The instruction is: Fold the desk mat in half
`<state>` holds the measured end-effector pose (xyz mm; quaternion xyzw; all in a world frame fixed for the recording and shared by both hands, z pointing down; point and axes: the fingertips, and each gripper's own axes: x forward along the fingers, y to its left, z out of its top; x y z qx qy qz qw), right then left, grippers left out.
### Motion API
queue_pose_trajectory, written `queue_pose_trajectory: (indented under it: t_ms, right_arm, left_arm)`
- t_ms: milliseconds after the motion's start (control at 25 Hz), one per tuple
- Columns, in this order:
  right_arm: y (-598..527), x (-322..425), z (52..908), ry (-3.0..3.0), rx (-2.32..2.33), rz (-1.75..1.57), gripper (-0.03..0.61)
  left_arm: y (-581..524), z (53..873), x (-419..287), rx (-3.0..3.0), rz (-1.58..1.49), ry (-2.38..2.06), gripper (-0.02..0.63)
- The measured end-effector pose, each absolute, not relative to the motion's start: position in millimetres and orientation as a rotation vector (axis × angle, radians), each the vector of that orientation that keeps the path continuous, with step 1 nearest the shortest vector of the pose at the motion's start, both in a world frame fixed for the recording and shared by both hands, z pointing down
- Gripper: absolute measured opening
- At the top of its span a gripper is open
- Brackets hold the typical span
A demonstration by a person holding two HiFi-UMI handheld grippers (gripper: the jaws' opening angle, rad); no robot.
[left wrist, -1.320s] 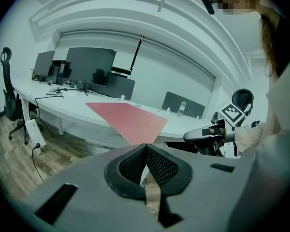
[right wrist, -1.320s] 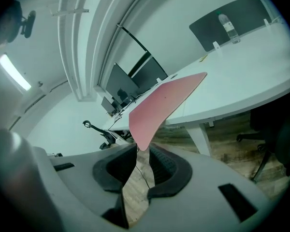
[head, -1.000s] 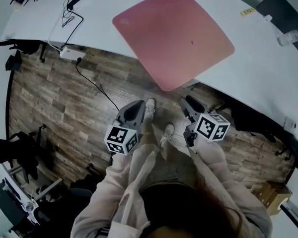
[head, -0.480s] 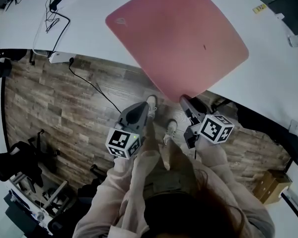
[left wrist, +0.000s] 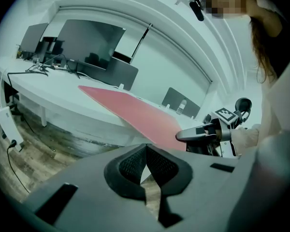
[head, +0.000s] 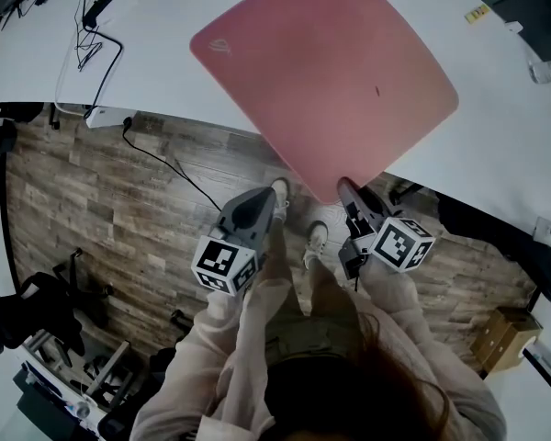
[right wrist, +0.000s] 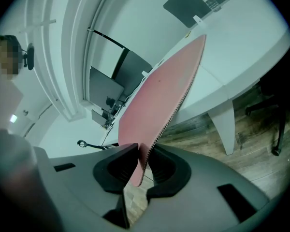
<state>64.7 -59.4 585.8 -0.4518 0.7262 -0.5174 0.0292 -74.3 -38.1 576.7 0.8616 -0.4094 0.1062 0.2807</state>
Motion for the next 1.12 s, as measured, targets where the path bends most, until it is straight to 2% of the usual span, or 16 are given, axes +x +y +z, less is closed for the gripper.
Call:
queue_pose_trajectory:
  t_ms: [600,1120]
  right_arm:
    - [-78.7,61.4,513.3,2.181,-1.451,-1.598,0.048]
    - [-123.8,57.7,464.4,2.155,-1.509,-1.453,0.044]
  left_arm:
    - [-97.9,492.2,-79.1,2.486,0.236,-0.984,0.026]
    - [-145.6,459.6,-92.5,2.61,0.189,-0.886,0.026]
